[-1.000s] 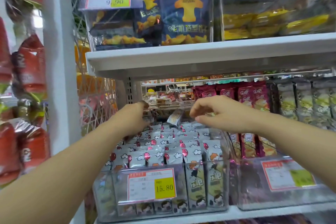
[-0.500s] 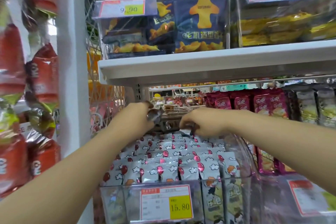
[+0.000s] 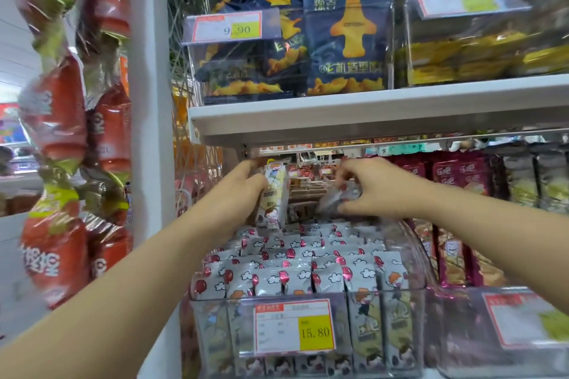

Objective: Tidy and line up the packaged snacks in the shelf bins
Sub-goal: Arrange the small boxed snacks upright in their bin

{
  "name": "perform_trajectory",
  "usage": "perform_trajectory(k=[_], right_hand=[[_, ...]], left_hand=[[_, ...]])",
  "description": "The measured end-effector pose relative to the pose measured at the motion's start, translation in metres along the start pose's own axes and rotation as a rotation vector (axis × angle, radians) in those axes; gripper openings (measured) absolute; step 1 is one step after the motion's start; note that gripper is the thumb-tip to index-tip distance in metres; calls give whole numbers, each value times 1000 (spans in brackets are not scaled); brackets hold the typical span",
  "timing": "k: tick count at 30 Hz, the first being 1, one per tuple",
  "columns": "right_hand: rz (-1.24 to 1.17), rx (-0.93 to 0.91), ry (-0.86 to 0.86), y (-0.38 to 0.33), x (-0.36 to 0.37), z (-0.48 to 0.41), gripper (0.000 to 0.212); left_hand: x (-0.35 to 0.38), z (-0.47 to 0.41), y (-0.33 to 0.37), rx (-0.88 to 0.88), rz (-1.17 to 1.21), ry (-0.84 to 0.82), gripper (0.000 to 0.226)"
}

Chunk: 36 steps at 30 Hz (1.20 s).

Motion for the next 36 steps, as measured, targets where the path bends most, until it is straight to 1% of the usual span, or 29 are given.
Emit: perform_trajectory(k=[2,4,6,8,11,13,17,18,20,22,24,26,29,32,36], right_hand=[[-101,24,149,9,-27,12,25],[-191,49,197,18,-43,24,24],[-291,73,186,25,-52,35,24],[-325,102,165,29,-57,46,24],[-341,124,132,34,-60,57,26],[-342,126,144,34,-65,63,26],[-358,108,255,35,-87,78,23],[-386,104,256,35,-91,81,23],[-440,107,197,37,-91,85,27],[-441,111,123,36,-87,86,31],[-345,99,59,32,-79,86,31],[-210,75,-22,27,-65,85,30],[-65,73,-125,23,-50,82,33],[57,57,-187,16,-43,81,32],[253,0,-277,9,-10,84,40]], left_hand=[[18,9,-6,-138,363,13,27],[38,15,-8,-223,619,-16,31],[51,19,-5,-249,723,-57,35],[62,24,0,-267,752,-99,31],[73,29,6,-240,661,-173,22],[79,28,12,-184,604,-226,24],[63,18,10,-67,436,-102,38],[59,17,9,-46,380,-90,44],[56,16,12,19,266,-92,57],[52,16,23,112,214,-52,54],[48,17,33,175,181,0,50],[47,18,37,210,139,14,46],[48,21,38,218,122,12,44],[50,21,37,229,113,8,48],[53,21,36,230,99,-9,48]])
Point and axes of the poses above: each hand's wrist, its own z-axis away from the middle knuckle, its own x-axis out of the palm, y = z × x, the point moved 10 cm from there along -z, towards the middle knuckle, and after that the axes turned 14 degrees about x, right-handed, at the moved point
